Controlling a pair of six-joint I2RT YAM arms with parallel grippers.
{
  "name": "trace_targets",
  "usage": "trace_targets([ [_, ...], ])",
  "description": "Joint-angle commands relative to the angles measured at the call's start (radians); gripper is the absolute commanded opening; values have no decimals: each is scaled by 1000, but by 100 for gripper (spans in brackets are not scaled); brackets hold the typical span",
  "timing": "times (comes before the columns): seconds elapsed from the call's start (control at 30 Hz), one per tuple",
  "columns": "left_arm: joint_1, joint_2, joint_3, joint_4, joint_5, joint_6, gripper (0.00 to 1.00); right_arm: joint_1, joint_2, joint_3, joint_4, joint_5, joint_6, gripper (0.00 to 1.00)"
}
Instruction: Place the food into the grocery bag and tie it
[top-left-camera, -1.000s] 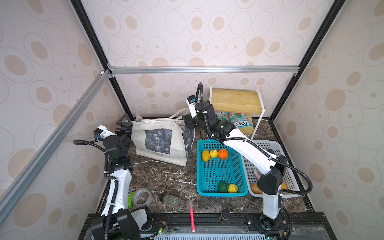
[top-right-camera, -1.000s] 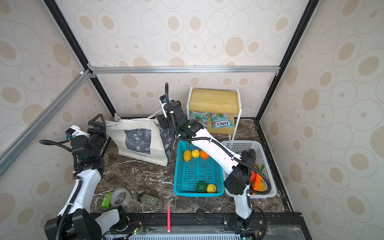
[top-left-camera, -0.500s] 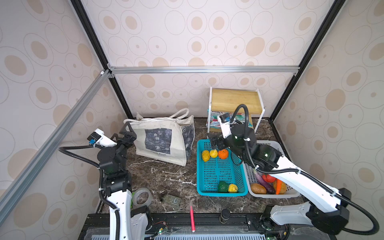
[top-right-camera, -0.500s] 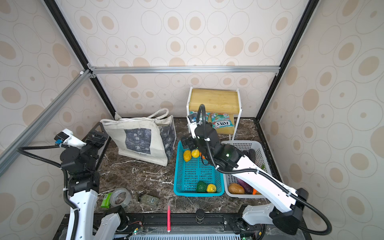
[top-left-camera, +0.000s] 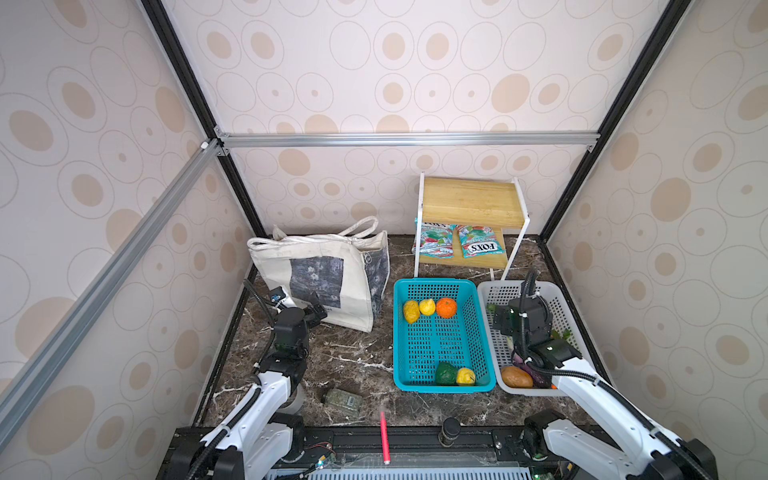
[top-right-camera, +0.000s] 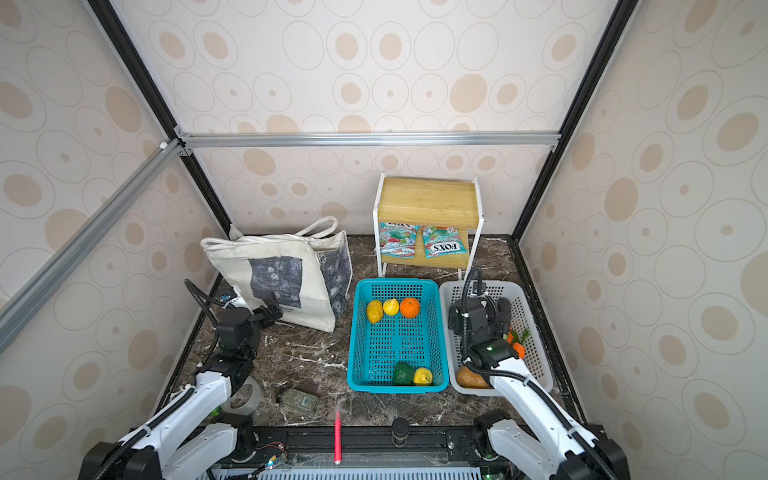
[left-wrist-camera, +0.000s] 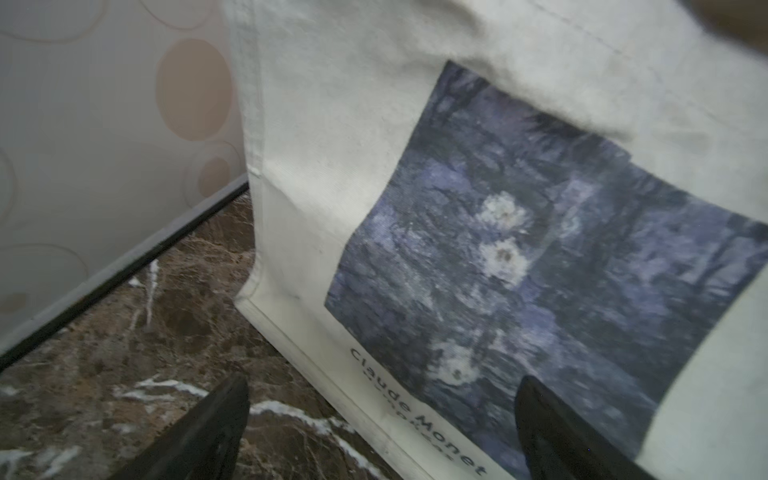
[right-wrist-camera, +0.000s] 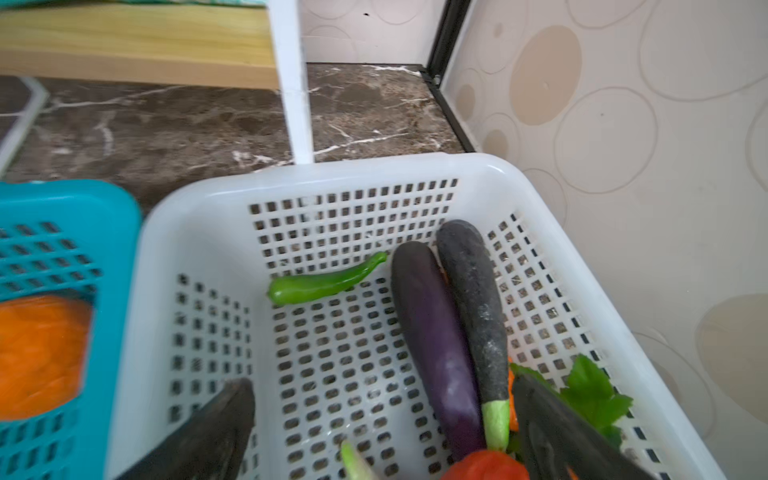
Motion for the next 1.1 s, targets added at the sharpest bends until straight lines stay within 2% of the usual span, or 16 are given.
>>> trace_targets([
  [0.0, -7, 49, -38, 245, -103, 150, 99, -55, 39, -72, 277, 41, -57, 96],
  [0.13, -4, 156, -63, 408, -54, 245, 99, -84, 93, -149, 478, -44, -91, 94],
  [0.23, 1, 244, -91, 557, -30, 319, 99, -112, 185, -214, 713, -82, -112, 95],
  [0.3, 6, 317, -68, 552, -25, 351, 99, -120, 258, -214, 795, -99, -146, 95],
  [0.37, 25, 399, -90, 671, 8, 372, 99, -122, 322, -213, 876, -121, -178, 95],
  [0.43, 35, 418, -74, 670, 48, 415, 99, -125, 358, -217, 941, -147, -200, 95],
  [0.5, 42, 440, -107, 787, 41, 435, 99, -140, 389, -209, 961, -175, -188, 95],
  [0.63, 122, 519, -145, 910, 157, 370, 99, -170, 488, -196, 1036, -236, -173, 96],
  [0.7, 129, 584, -154, 994, 189, 374, 99, -176, 491, -170, 975, -272, -176, 97],
  [0.77, 130, 567, -140, 929, 217, 380, 99, -187, 500, -154, 944, -307, -171, 97],
  [0.83, 130, 583, -132, 943, 219, 385, 99, -194, 576, -186, 1103, -312, -186, 98],
  [0.87, 130, 573, -123, 908, 221, 384, 99, -193, 568, -188, 1092, -319, -184, 98],
  [0.93, 130, 584, -126, 933, 222, 388, 99, -197, 533, -153, 959, -315, -161, 100],
  [1.0, 130, 584, -122, 927, 221, 388, 99, -195, 564, -163, 1030, -308, -180, 99],
  [1.07, 127, 579, -123, 918, 219, 389, 99, -194, 553, -157, 1000, -310, -178, 100],
])
